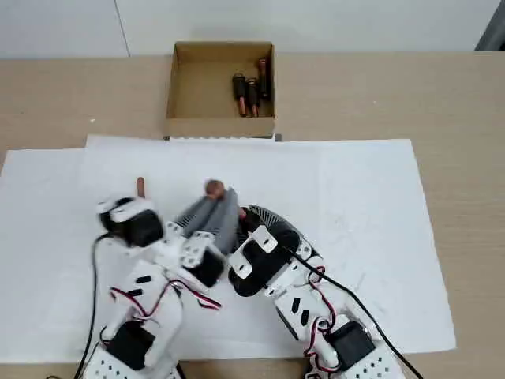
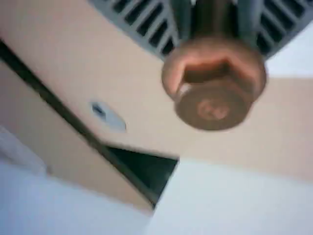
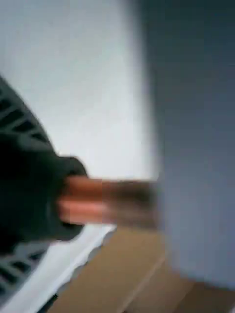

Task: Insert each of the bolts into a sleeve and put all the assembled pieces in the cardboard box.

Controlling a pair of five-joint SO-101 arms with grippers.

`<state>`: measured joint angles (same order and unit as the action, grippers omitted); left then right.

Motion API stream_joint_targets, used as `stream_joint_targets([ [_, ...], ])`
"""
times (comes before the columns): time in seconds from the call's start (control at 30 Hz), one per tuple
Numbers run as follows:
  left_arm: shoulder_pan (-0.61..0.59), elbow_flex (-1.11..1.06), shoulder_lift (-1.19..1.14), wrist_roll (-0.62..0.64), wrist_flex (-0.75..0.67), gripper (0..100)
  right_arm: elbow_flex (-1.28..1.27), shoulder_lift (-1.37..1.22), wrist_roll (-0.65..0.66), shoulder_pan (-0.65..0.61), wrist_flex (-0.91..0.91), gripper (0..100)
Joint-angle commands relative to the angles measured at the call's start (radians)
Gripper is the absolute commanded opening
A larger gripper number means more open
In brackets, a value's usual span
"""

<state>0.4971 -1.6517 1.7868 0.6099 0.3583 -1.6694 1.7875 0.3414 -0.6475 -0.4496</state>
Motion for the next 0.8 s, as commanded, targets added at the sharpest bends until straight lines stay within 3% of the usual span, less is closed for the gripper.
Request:
stream_joint_targets([
  [0.0, 0.072, -0.010, 0.008, -0.003, 0.003, 1, -0.014, 0.021, 0.006, -0.007, 0.033, 0.3],
  [0.23, 0.141, -0.031, 0.008, -0.005, 0.146, 1, 0.000, 0.021, 0.008, -0.007, 0.033, 0.3],
  [0.4, 0.118, -0.031, 0.008, -0.009, 0.196, 2, -0.006, 0.021, 0.008, -0.007, 0.033, 0.3],
  [0.6, 0.037, -0.031, 0.008, -0.135, 0.198, 17, -0.006, 0.021, 0.008, -0.007, 0.033, 0.3],
  [0.77, -0.003, 0.012, 0.008, -0.164, 0.199, 18, -0.009, 0.021, 0.040, -0.007, 0.033, 0.3],
])
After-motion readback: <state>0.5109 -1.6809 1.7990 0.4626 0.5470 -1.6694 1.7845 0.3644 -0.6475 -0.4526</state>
